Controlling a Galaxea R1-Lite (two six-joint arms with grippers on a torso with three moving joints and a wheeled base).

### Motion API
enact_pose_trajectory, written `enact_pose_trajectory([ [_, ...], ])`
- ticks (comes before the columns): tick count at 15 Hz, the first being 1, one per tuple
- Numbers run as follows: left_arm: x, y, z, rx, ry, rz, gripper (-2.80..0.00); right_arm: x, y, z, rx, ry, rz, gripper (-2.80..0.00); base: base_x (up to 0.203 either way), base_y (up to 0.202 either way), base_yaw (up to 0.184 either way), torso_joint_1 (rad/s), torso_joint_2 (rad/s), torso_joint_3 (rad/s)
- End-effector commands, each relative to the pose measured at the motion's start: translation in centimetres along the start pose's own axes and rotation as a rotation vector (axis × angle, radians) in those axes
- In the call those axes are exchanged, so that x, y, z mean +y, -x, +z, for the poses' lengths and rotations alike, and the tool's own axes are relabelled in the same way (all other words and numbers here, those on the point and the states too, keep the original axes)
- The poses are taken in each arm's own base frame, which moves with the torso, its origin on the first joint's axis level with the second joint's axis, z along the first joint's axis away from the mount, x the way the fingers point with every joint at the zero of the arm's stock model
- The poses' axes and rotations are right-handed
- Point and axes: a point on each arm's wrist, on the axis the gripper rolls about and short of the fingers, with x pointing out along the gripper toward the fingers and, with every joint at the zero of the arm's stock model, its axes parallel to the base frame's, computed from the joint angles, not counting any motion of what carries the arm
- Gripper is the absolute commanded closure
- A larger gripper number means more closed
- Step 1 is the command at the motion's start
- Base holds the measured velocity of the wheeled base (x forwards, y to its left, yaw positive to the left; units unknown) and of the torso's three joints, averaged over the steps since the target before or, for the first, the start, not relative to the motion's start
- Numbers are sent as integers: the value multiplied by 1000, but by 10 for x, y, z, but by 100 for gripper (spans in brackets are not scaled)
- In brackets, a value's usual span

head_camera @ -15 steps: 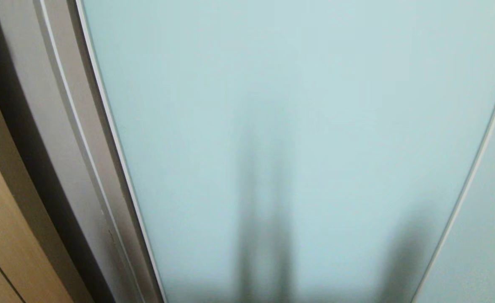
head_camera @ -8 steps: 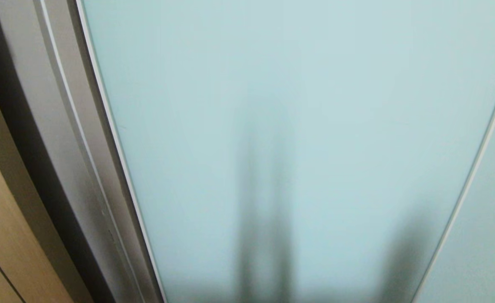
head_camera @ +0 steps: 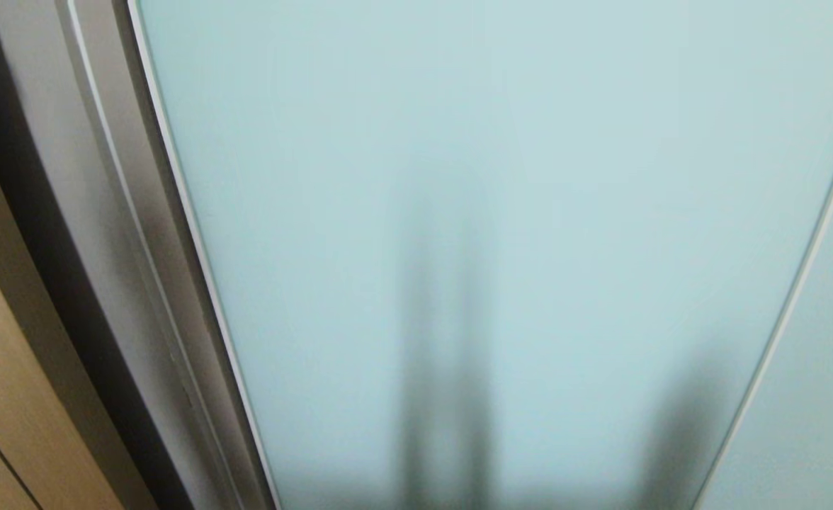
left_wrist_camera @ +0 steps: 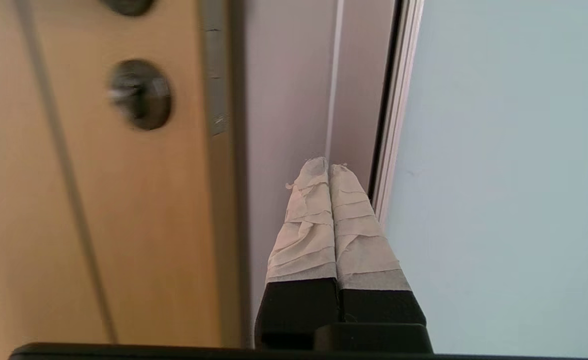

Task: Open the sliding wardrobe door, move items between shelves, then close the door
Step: Open the door

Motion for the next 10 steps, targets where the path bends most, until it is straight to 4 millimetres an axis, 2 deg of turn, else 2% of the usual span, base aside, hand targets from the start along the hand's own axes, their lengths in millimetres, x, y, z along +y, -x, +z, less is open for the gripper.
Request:
enact_pose_trajectory([
  [1,-10,-42,-10,74,-8,1,0,0,0,0,-2,0,0,0,0,0,0,0,0,0],
  [4,-16,-63,-22,79,-6,-10,0,0,0,0,-1,0,0,0,0,0,0,0,0,0],
  [10,-25,-93,-39,106,-9,-78,0,0,0,0,-1,0,0,0,0,0,0,0,0,0],
])
